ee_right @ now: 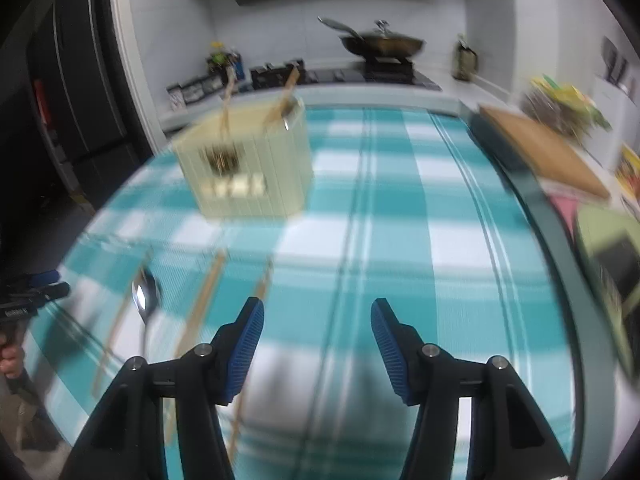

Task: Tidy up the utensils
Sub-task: 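Move both open tools back over the remaining utensils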

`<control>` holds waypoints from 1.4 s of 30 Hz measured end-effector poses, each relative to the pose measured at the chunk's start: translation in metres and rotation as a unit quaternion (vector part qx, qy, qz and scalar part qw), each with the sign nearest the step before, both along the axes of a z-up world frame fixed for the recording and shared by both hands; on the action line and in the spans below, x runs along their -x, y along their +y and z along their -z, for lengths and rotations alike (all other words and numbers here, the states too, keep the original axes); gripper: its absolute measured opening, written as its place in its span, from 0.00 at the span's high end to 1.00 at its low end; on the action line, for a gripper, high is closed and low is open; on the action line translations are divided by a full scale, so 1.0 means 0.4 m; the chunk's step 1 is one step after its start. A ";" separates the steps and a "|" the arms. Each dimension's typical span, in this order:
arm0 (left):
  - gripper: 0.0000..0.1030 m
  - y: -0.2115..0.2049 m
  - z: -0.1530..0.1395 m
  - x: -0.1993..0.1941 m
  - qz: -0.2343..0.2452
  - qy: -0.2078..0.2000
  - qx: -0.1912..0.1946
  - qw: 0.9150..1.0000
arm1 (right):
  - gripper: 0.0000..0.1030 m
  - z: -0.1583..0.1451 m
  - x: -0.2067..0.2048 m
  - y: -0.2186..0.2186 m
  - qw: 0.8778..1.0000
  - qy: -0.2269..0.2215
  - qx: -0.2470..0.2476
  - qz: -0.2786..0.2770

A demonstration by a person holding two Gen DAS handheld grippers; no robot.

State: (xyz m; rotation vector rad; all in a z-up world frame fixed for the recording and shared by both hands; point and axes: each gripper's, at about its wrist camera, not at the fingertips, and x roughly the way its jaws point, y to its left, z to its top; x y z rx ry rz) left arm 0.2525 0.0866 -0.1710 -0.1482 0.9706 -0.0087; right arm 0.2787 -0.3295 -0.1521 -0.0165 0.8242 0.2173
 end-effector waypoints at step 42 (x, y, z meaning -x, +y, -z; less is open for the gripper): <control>0.01 -0.042 0.071 -0.018 -0.013 -0.015 -0.057 0.998 | 0.43 0.111 0.068 0.022 0.999 0.016 -0.050 -0.006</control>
